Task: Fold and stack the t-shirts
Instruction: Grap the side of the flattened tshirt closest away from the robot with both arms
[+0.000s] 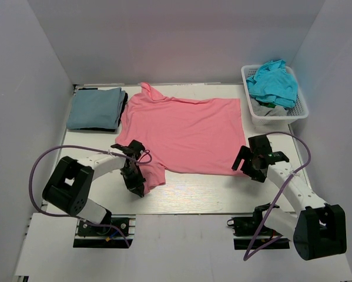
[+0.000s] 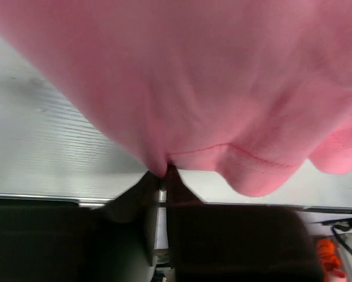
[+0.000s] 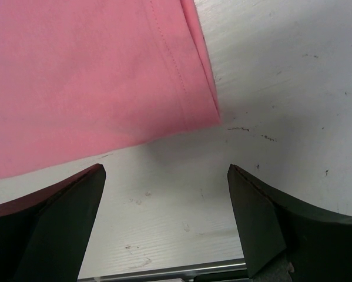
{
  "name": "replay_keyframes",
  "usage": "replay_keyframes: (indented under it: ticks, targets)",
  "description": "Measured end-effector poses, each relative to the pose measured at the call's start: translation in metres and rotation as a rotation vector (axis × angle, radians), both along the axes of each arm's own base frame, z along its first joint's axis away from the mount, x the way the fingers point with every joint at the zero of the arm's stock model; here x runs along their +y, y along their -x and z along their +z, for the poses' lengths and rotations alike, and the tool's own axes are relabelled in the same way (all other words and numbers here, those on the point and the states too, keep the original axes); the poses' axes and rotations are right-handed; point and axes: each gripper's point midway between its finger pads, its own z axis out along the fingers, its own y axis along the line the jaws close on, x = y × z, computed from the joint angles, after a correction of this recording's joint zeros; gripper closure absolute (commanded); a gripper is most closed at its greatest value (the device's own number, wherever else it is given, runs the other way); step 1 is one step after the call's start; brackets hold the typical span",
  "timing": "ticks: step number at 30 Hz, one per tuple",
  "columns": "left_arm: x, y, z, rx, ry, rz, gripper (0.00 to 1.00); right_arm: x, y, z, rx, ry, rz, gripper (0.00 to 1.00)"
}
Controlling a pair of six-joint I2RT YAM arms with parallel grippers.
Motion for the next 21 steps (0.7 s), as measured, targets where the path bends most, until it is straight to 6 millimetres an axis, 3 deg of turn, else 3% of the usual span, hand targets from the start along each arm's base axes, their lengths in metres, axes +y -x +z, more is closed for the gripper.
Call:
replay_keyframes:
  ticks: [2, 11, 21]
  targets:
    - [-0.004, -0.001, -0.001, 0.010, 0.018, -0.007, 1.00, 0.000, 0.002, -0.001, 0.004, -0.001, 0.004, 0.10]
    - [-0.006, -0.005, 0.004, -0.023, 0.027, -0.020, 1.00, -0.001, 0.003, 0.001, -0.008, 0.003, 0.009, 0.10]
    - [0.023, -0.007, 0.014, -0.143, -0.087, -0.029, 1.00, -0.007, 0.009, -0.022, 0.033, 0.026, -0.031, 0.11]
